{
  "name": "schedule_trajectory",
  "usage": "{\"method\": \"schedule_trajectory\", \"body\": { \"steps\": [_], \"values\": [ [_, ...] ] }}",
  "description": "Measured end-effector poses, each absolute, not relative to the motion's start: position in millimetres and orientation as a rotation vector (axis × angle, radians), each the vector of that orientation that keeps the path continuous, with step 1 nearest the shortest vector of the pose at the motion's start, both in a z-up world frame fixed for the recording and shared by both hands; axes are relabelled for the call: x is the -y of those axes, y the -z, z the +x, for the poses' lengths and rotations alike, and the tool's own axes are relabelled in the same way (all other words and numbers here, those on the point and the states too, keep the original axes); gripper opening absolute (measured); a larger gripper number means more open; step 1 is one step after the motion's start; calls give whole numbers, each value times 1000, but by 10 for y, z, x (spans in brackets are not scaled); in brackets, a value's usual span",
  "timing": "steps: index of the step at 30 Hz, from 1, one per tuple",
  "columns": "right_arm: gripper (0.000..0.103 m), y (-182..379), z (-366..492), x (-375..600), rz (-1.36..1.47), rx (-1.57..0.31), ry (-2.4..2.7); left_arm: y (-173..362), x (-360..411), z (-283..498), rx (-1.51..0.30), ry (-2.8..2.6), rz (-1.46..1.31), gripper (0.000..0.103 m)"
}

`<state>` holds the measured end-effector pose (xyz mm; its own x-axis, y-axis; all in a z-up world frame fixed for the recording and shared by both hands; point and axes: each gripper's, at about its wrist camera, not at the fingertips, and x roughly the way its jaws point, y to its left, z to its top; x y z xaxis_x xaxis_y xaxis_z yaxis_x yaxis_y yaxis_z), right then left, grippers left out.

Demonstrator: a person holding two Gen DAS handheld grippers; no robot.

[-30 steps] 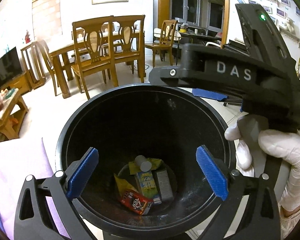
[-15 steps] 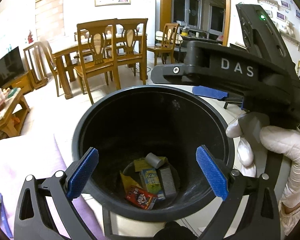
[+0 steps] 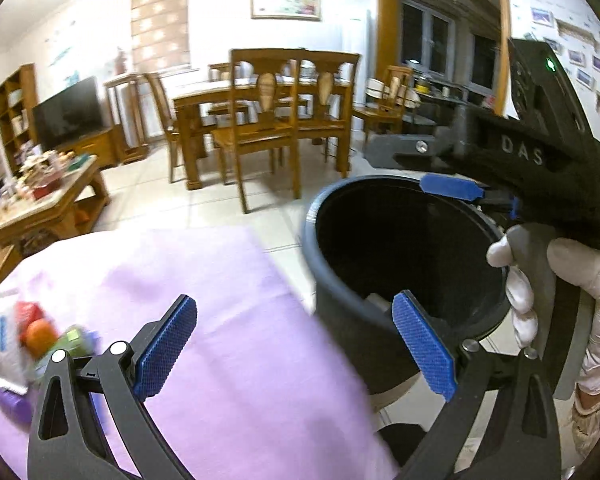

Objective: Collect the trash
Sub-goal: 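Withdraw both open tools from the bin toward the table, then move both open tools toward the silver foil packet and green gum tube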

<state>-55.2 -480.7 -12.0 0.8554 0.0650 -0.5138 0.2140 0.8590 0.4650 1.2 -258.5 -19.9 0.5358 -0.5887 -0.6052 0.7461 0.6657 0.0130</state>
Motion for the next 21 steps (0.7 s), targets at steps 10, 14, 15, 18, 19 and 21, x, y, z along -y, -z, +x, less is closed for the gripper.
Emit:
{"method": "schedule_trajectory", "body": {
  "steps": [10,14,15,18,19,21],
  "values": [
    [98,39,-80,4029,478,-577,-25,77,1735,249,-583,661,229,98],
    [98,55,97,3728,458,-594,-68,64,1369,383,-589,592,201,98],
    [98,56,148,3650,451,-598,-78,65,1254,415,-589,576,198,98],
    [98,66,298,3425,428,-612,-111,56,989,531,-586,516,193,98],
    [98,66,362,3326,418,-618,-125,53,909,578,-588,498,189,98],
    [98,81,424,3208,404,-625,-143,65,782,651,-594,472,179,98]
  ]
}}
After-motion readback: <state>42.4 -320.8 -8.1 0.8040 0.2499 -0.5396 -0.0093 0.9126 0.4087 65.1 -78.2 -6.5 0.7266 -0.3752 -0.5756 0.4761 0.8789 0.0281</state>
